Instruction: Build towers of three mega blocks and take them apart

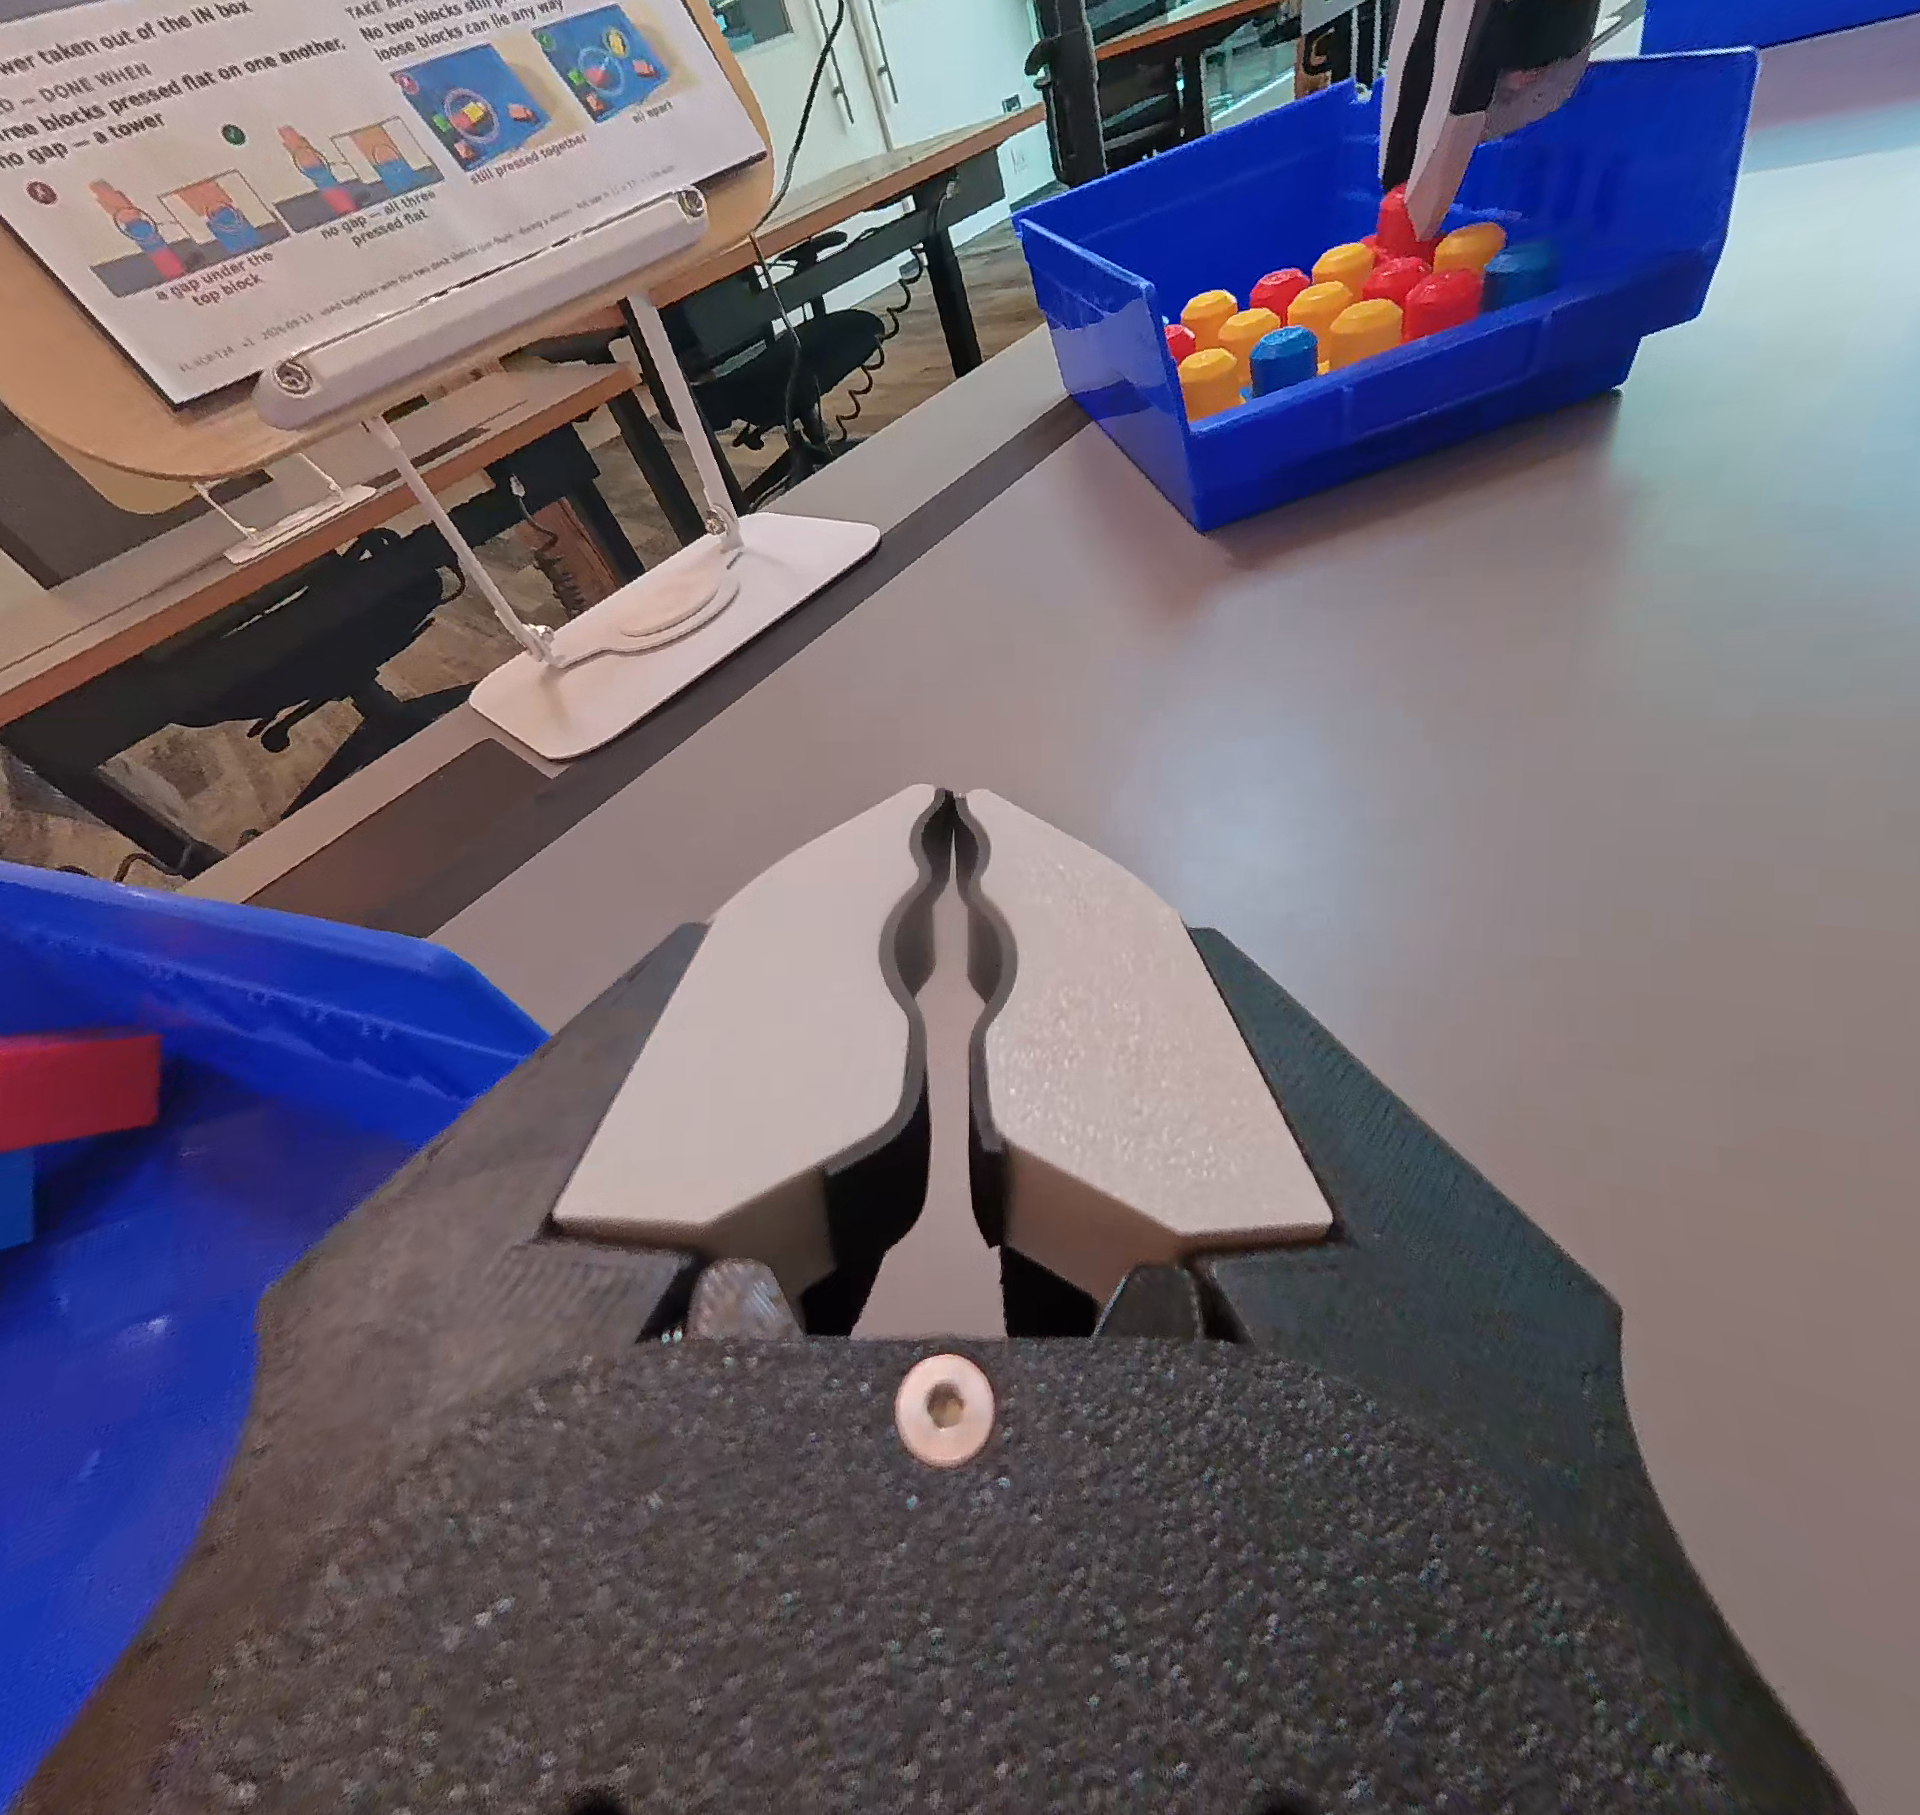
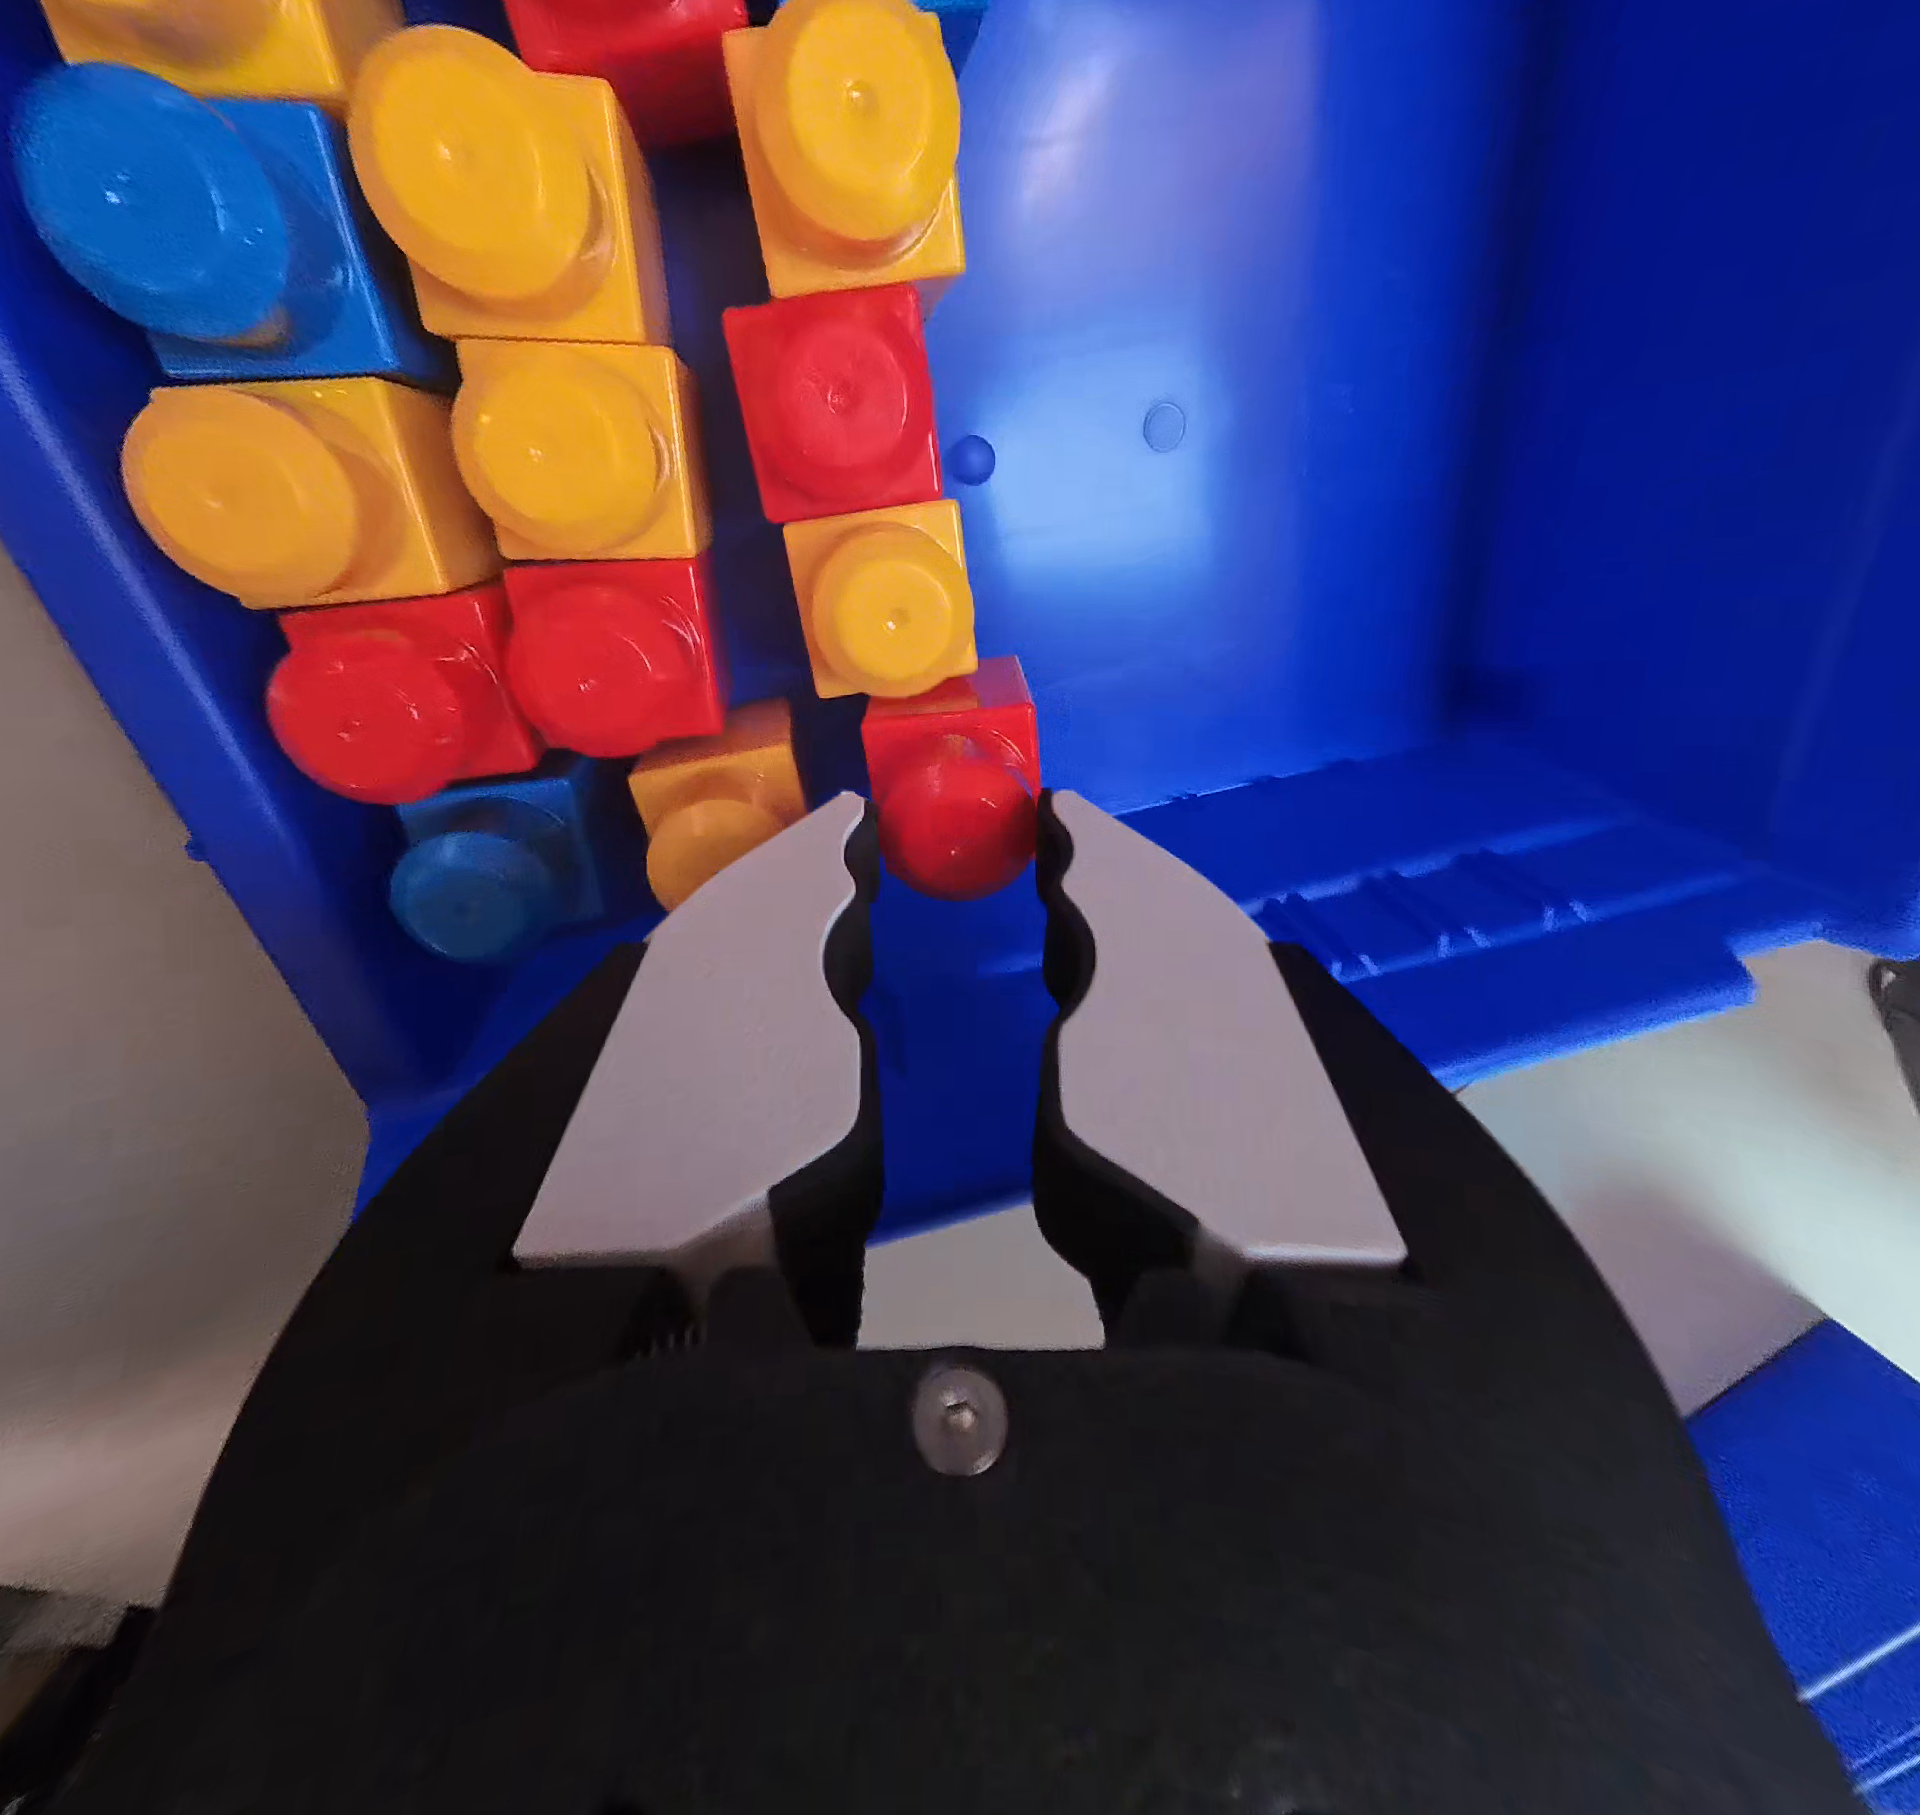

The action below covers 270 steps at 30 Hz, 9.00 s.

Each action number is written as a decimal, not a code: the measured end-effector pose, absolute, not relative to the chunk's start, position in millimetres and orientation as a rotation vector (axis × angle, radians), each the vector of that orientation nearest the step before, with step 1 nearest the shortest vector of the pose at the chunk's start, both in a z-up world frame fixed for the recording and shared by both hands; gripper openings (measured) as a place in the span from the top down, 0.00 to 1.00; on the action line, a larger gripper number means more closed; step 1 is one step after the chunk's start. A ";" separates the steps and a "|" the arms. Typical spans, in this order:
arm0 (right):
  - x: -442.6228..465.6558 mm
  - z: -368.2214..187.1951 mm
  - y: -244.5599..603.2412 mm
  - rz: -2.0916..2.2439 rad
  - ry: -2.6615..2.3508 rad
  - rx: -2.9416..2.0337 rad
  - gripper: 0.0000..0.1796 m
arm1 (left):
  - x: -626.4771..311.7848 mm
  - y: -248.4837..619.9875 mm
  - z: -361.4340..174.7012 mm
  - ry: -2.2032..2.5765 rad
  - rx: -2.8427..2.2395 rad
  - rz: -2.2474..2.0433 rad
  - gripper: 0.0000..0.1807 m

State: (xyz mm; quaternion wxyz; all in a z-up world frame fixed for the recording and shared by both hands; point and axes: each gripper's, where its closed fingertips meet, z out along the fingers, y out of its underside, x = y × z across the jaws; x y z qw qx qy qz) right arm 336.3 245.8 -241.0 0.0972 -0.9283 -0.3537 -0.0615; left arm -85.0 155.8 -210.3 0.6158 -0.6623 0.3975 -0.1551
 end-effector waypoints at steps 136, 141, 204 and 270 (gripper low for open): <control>175.5 -53.4 165.0 0.234 -0.789 -1.848 0.84 | -70.8 137.7 -193.0 1.116 -1.411 -0.004 0.80; 279.6 -105.2 240.2 -0.173 -0.815 -2.202 0.83 | -72.7 136.8 -194.5 1.117 -1.399 -0.003 0.80; -26.3 -167.4 87.6 0.663 -1.623 -1.773 0.82 | -39.0 102.0 -214.6 1.234 -1.408 -0.246 0.73; 161.2 -113.2 257.2 -0.140 -1.165 -2.038 0.84 | -77.8 136.6 -198.3 0.864 -1.530 -0.412 1.00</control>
